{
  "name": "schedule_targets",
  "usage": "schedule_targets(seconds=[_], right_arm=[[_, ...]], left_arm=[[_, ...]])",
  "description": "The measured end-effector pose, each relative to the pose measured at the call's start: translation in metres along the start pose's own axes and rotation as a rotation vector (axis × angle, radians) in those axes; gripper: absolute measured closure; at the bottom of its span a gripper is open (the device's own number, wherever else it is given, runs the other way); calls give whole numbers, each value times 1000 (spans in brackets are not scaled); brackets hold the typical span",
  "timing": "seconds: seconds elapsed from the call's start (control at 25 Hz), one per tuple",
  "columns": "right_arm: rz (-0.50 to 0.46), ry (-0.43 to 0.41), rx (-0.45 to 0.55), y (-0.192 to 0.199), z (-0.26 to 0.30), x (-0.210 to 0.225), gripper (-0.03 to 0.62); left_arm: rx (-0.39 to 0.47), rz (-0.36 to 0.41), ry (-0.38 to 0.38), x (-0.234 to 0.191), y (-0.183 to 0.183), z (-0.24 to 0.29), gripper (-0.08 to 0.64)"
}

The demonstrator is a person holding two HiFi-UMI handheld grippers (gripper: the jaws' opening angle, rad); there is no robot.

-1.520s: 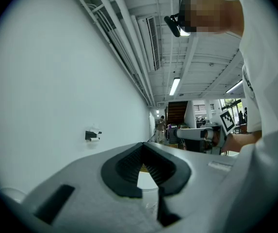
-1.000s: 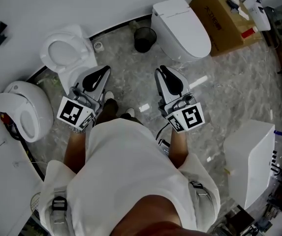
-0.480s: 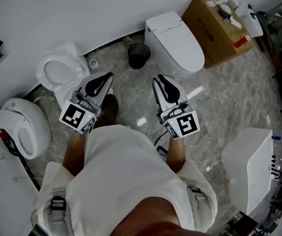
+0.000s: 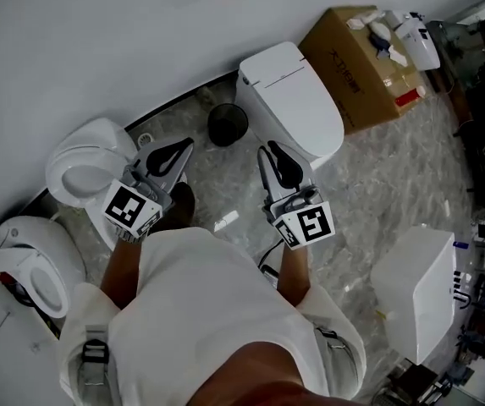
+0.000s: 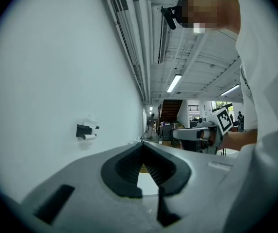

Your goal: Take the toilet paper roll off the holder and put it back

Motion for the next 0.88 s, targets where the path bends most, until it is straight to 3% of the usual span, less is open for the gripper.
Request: schedule_targets(seconds=[0.2, 0.32, 0.56, 0.88], right_arm=[[23, 6, 11, -41, 109, 28, 532], [19, 9, 14, -55, 153, 42, 532], [41, 18, -24, -54, 192, 63, 532], [8, -77, 5, -73, 215, 88, 532]], left_arm=[[0, -8, 26, -114, -28, 31, 561], [12, 15, 39, -161, -45, 52, 561], [37, 15, 62, -198, -62, 81, 561], [58, -42, -48, -213, -67, 95, 561]])
Point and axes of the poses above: the fingertips, and each gripper's own axes: z forward along the fingers, x to its right, y out of its underside, the point moved 1 cm from there along -z, backward along the fingers, and after that the axes turned 10 degrees about -x, right-handed, at the moved point
